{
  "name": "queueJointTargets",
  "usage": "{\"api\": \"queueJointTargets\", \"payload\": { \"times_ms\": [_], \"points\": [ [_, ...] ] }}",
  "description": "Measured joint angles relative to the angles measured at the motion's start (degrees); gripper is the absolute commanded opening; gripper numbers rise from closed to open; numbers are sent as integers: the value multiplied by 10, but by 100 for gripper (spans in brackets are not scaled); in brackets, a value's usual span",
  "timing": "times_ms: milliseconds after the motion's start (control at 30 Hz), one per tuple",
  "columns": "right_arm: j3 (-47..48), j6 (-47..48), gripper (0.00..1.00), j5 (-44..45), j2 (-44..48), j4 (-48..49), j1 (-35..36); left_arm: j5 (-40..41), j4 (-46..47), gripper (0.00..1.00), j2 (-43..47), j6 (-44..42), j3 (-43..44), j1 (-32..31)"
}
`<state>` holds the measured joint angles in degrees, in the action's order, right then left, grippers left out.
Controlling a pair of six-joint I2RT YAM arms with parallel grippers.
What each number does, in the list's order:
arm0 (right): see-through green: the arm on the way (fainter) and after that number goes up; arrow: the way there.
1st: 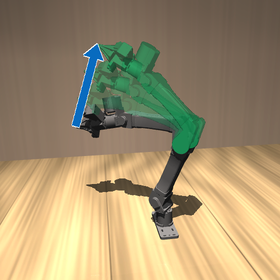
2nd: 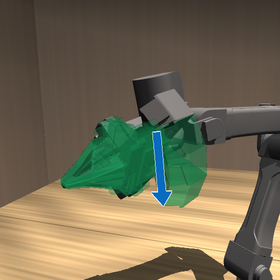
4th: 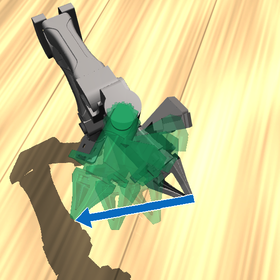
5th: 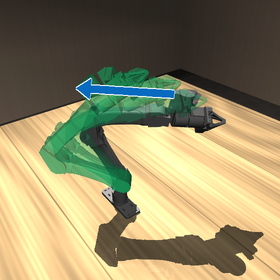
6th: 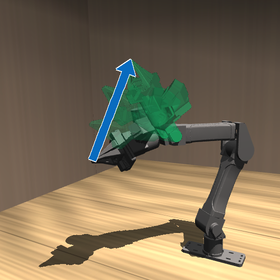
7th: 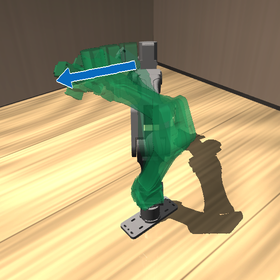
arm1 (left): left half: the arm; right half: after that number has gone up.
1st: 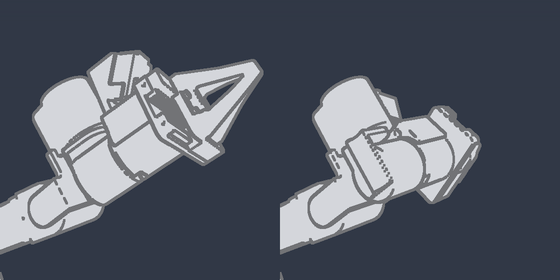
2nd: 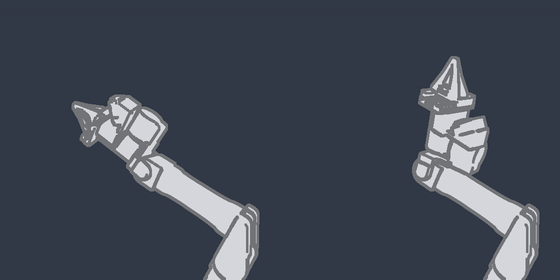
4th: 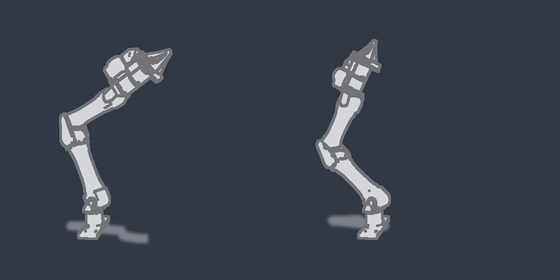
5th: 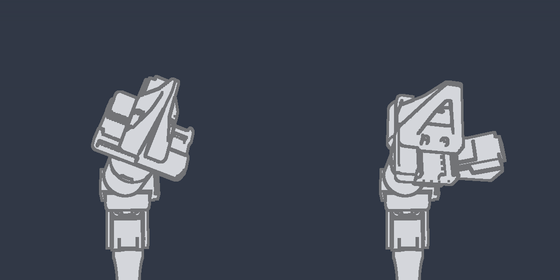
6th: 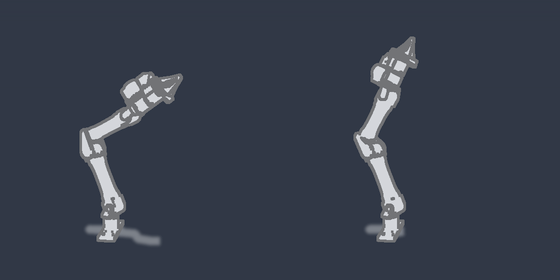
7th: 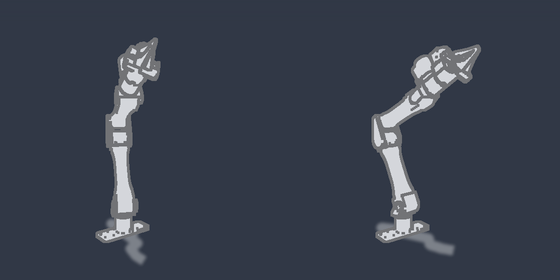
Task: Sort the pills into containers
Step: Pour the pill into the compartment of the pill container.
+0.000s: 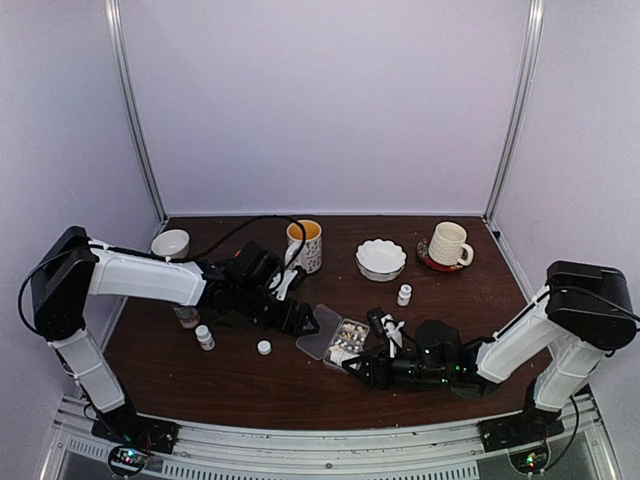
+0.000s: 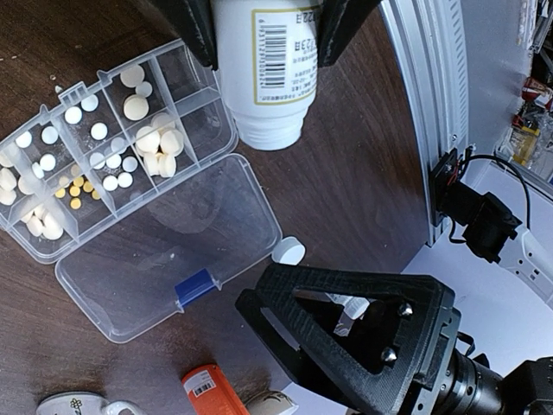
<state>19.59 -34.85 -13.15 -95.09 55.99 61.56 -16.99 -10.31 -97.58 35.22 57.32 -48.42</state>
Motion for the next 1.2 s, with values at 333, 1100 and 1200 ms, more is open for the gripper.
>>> {"api": "queueJointTargets", "payload": {
  "times_ms": [333,1100,1200],
  "points": [
    [20,2,0,8,16,-69,0,-9,0,77,-14,16,3,0],
    [56,7,0,29,16,-145,0,-34,-1,63,-51,24,4,0],
    [57,10,0,30,18,-148,0,-37,-1,60,-51,24,4,0]
  ]
}}
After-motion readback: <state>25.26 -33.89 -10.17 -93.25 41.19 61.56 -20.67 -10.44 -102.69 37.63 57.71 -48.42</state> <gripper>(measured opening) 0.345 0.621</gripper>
